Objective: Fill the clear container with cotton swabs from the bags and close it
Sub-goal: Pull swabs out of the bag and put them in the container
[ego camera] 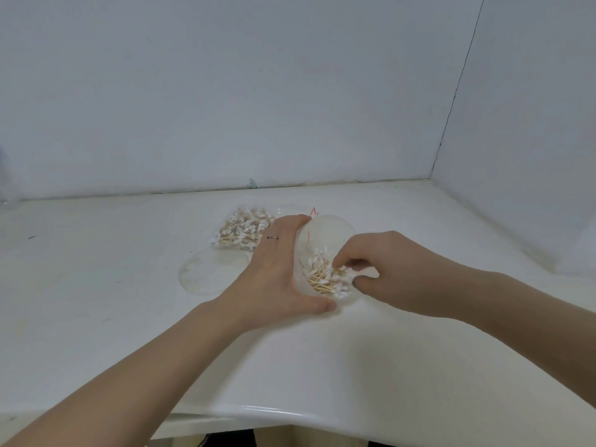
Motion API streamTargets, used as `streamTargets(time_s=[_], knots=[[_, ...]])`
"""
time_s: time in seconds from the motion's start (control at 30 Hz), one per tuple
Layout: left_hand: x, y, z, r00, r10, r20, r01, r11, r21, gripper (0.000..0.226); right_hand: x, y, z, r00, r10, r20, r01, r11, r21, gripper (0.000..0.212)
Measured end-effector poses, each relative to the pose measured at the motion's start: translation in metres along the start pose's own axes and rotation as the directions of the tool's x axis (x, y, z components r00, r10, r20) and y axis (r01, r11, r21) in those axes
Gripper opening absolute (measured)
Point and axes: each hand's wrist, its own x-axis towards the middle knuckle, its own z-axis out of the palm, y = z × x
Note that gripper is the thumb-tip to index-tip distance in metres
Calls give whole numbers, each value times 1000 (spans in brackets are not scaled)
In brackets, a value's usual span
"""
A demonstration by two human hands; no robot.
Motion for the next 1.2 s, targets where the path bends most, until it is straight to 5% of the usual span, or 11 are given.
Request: streamTargets(time_s=[0.1,0.33,0.6,0.87,1.2], knots=[[0,-1,-1,1000,3,3,-3,1000,-10,116,2,-8,-1,996,-86,-31,86,996,3,34],[0,1,-1,1000,27,2,-27,1000,-2,118,14,-16,11,979,-64,194,114,959,-258,43],[1,0,-1,1000,21,4,-21,1000,1,116,10,-2,3,993,-50,109,71,978,-196,16],[1,5,0,999,38,15,-38,998,40,118,14,-9,5,989,1,147,36,967,-253,26],[0,6,0,998,60,22,-62,996,70,118,20,-15,15,999,-14,46,23,979,-203,11]])
